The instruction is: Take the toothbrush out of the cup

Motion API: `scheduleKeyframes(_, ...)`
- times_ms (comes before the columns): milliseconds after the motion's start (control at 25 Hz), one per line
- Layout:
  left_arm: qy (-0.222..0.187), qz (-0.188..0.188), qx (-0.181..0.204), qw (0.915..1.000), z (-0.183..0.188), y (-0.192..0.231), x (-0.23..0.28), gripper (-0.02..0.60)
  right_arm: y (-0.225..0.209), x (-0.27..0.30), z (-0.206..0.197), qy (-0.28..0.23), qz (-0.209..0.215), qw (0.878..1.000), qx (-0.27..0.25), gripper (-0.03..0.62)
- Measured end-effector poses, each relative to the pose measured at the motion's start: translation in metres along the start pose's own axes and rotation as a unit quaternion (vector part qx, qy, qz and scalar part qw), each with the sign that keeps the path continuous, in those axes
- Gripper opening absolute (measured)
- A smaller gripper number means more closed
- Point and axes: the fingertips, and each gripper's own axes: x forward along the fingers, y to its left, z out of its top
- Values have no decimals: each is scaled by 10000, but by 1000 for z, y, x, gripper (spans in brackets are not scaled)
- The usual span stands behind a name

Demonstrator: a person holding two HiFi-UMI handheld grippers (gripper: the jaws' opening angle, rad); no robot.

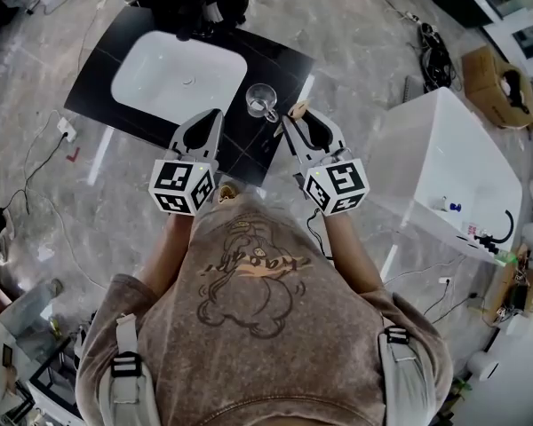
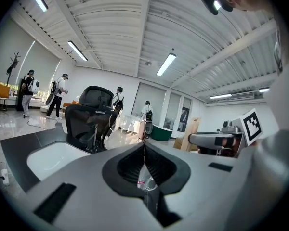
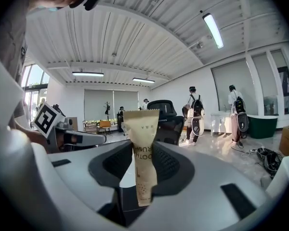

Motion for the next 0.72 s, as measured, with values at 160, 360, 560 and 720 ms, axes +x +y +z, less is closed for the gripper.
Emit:
scheduleKeyframes(160, 10, 8, 21, 10000, -1, 0, -5, 17, 0, -7, -6, -49, -122, 9998, 168, 141)
scheduleKeyframes(360, 24, 43, 34, 10000, -3, -2, -12, 17, 2, -13, -13, -27, -139, 9996, 257, 141)
scheduleKeyframes(560, 36, 52, 51, 10000, -4, -1, -15, 17, 4, -12, -18, 16, -136, 9996, 247, 139)
scheduleKeyframes(720, 44, 39, 33, 10000, -4, -3, -16, 17, 7, -14, -19, 1, -73, 9998, 209, 133)
